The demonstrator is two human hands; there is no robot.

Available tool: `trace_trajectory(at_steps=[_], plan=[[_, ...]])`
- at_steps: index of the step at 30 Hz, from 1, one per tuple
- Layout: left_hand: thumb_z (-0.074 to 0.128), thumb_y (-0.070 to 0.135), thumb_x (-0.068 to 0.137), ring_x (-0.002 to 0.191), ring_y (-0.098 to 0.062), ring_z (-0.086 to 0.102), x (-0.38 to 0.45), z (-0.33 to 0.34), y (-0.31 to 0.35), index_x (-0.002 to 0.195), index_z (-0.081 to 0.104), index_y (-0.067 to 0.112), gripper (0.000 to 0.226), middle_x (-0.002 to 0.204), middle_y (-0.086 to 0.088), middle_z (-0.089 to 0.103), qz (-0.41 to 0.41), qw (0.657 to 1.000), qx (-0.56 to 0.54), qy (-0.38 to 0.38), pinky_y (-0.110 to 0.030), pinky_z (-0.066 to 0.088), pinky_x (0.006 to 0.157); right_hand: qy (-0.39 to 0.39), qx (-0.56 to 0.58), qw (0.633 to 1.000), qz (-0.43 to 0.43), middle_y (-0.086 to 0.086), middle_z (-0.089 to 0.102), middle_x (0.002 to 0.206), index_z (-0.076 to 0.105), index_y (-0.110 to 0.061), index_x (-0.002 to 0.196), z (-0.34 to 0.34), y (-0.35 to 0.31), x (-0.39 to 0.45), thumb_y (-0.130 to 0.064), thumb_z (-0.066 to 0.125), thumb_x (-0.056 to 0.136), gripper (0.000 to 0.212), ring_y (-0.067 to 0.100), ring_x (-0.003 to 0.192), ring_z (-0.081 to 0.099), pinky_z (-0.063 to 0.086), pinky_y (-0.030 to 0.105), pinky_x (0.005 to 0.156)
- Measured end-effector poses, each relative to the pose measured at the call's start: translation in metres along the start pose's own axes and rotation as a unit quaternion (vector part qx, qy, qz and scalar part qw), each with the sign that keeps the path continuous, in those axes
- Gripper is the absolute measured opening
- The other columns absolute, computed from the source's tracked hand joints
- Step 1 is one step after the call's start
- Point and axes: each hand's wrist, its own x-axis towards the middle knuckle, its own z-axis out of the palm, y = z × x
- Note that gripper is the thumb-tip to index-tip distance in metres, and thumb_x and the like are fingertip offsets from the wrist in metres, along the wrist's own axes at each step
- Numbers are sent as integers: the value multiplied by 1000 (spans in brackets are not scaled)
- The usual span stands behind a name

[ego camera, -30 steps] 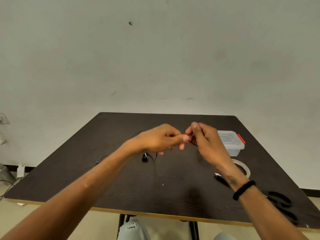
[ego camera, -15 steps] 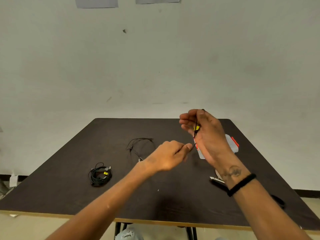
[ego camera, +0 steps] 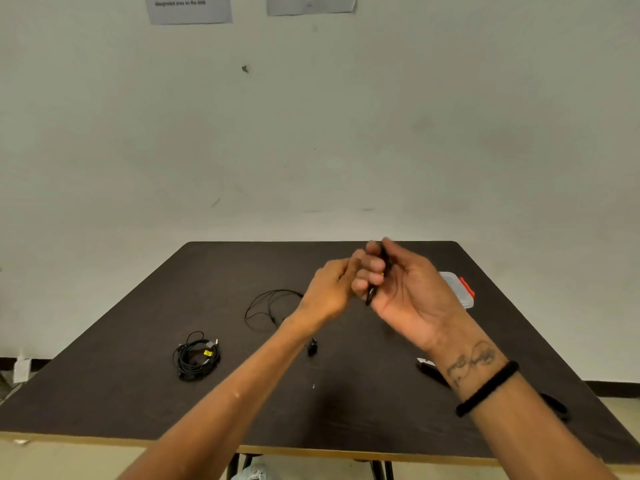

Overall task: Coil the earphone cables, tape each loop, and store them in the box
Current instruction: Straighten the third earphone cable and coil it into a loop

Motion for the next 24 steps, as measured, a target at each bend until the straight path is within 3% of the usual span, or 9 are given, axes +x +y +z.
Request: trace_trajectory(at_steps=[3, 5, 8, 9, 11, 15, 18, 20, 24], plan=[[33, 54, 109, 53, -13, 53, -12, 15, -1, 65, 56, 13, 64, 57, 7, 57, -37, 993, 69, -90, -41, 53, 67, 26, -5, 991, -128, 8, 71, 84, 65, -10, 92, -4, -15, 15, -28, 43, 111, 35, 21, 77, 70, 61, 36, 80], [34, 55, 109, 49, -17, 48, -19, 18, 3, 67, 52, 6, 67, 55, 1, 52, -12, 987, 113, -118, -45, 51, 64, 73, -161, 959, -222, 10, 77, 95, 67, -8, 98, -18, -22, 25, -26, 40, 113, 36, 24, 91, 75, 61, 38, 93], [37, 52, 109, 47, -18, 41, -14, -2, 16, 60, 40, 14, 62, 51, 3, 43, 51, 982, 178, -47, -38, 37, 54, 150, -516, 804, -256, 3, 78, 88, 68, -8, 98, -40, -22, 27, -28, 36, 114, 41, 19, 89, 76, 59, 43, 96], [39, 52, 109, 47, -17, 38, -8, -13, 22, 59, 37, 16, 62, 50, 4, 40, 64, 981, 182, -10, -35, 34, 54, 143, -559, 789, -213, 2, 78, 82, 68, -8, 97, -42, -21, 24, -30, 37, 114, 42, 18, 84, 76, 59, 47, 94], [44, 53, 107, 46, -14, 33, 8, -30, 29, 57, 35, 18, 62, 48, 5, 36, 88, 980, 172, 48, -34, 32, 52, 104, -513, 848, -81, 9, 70, 71, 67, -3, 95, -38, -17, 14, -32, 40, 113, 44, 21, 66, 69, 58, 49, 83], [47, 55, 105, 49, -14, 41, 24, -28, 27, 58, 43, 14, 62, 50, 0, 44, 58, 989, 120, 66, -36, 35, 54, -4, -208, 973, 103, 0, 41, 58, 63, -10, 85, -7, -14, -3, -31, 48, 109, 35, 15, 49, 44, 50, 32, 58], [43, 41, 108, 63, -20, 61, 20, -7, 20, 75, 61, 6, 52, 65, -8, 66, -27, 999, 20, 28, -44, 51, 64, -20, -11, 999, 38, -1, 53, 62, 65, -10, 88, 11, -22, 8, -28, 49, 107, 30, 13, 55, 56, 59, 31, 63], [38, 41, 110, 53, -14, 54, 14, 6, 22, 71, 57, 11, 52, 58, 2, 58, -77, 997, -17, -12, -40, 50, 60, 3, 49, 997, -59, 5, 68, 76, 69, -7, 96, 17, -30, 20, -27, 48, 109, 31, 18, 70, 70, 64, 34, 77], [31, 58, 108, 41, -8, 37, 1, 12, 28, 57, 40, 22, 64, 47, 11, 42, -61, 995, 15, -72, -28, 39, 55, 78, -151, 956, -238, 8, 79, 105, 70, -7, 113, 10, -45, 40, -22, 49, 110, 26, 22, 103, 76, 57, 36, 101]])
